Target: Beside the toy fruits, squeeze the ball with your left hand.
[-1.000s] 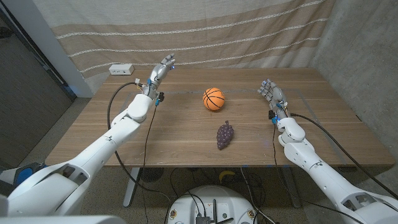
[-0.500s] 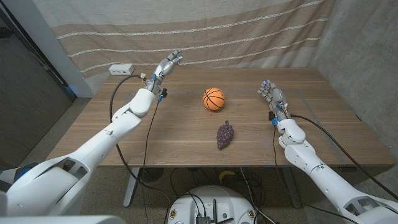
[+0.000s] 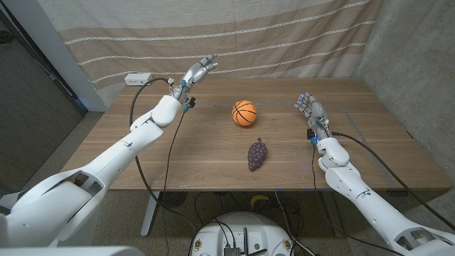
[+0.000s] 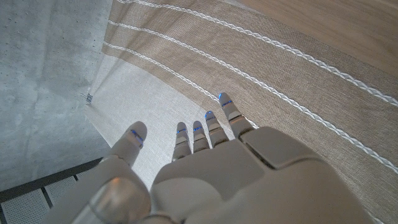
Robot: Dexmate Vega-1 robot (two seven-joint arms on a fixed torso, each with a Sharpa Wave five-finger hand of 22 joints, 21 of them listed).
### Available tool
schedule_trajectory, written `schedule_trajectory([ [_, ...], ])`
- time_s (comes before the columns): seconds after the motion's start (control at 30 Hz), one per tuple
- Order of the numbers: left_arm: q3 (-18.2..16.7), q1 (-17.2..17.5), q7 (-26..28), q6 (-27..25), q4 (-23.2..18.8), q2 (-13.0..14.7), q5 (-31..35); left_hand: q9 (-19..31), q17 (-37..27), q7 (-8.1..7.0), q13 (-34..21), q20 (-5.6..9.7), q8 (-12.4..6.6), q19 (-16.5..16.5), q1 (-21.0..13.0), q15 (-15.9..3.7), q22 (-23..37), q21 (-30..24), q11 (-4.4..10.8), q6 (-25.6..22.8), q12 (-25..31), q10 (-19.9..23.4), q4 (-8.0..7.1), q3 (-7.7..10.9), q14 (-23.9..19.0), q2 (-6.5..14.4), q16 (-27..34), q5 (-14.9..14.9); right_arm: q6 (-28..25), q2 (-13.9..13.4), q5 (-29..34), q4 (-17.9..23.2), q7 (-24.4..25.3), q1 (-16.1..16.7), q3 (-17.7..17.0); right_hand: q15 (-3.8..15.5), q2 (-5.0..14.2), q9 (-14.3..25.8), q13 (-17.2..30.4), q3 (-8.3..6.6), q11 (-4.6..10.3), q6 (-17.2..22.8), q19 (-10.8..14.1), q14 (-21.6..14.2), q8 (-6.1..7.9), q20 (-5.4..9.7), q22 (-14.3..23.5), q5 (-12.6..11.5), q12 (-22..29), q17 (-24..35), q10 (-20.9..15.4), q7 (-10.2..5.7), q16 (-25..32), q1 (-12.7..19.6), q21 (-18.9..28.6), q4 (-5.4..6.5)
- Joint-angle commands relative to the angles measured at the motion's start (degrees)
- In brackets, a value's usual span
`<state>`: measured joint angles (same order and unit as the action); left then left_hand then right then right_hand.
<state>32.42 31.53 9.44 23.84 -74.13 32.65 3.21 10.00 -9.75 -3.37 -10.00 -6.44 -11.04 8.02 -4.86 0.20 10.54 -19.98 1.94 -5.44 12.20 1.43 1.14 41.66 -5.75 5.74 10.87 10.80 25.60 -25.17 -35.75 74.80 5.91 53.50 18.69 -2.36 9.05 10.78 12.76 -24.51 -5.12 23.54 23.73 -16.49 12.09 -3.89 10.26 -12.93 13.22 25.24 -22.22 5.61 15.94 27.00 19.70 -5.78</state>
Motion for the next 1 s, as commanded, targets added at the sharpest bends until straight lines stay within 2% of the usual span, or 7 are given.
schedule_trajectory([
  [0.03,2.21,-3.07,-2.69,1.87,2.11,-0.56,2.33,0.15,-0.06,-0.01,-0.34,0.08,0.17,0.56,-0.18,-0.01,0.22,-0.17,-0.08,-0.73,-0.22,0.40,0.36,0.25,-0.66,0.40,-0.10,-0.04,0.58,0.01,0.25,0.76,0.60,0.93,-0.21,-0.06,0.12,0.35,0.14,-0.22,-0.05,0.60,0.29,-0.57,0.17,-0.20,0.16,-0.43,0.25,-0.03,-0.70,-0.04,0.33,-0.47,-0.20,-0.50],
  [1.0,6.42,-7.18,-6.68,5.19,4.35,-1.86,7.55,0.19,-0.16,-0.17,-0.36,0.12,0.28,0.70,0.18,-0.26,0.26,0.08,0.19,-0.87,-0.45,0.55,0.76,0.33,-0.80,0.76,-0.25,-0.11,1.72,-0.54,0.17,3.28,1.82,4.18,-1.24,-0.08,0.18,0.37,0.16,-0.13,-0.22,0.90,0.42,-0.54,0.05,-0.28,0.18,-0.67,0.11,-0.08,-0.96,0.03,0.26,-0.76,-0.49,-0.91],
])
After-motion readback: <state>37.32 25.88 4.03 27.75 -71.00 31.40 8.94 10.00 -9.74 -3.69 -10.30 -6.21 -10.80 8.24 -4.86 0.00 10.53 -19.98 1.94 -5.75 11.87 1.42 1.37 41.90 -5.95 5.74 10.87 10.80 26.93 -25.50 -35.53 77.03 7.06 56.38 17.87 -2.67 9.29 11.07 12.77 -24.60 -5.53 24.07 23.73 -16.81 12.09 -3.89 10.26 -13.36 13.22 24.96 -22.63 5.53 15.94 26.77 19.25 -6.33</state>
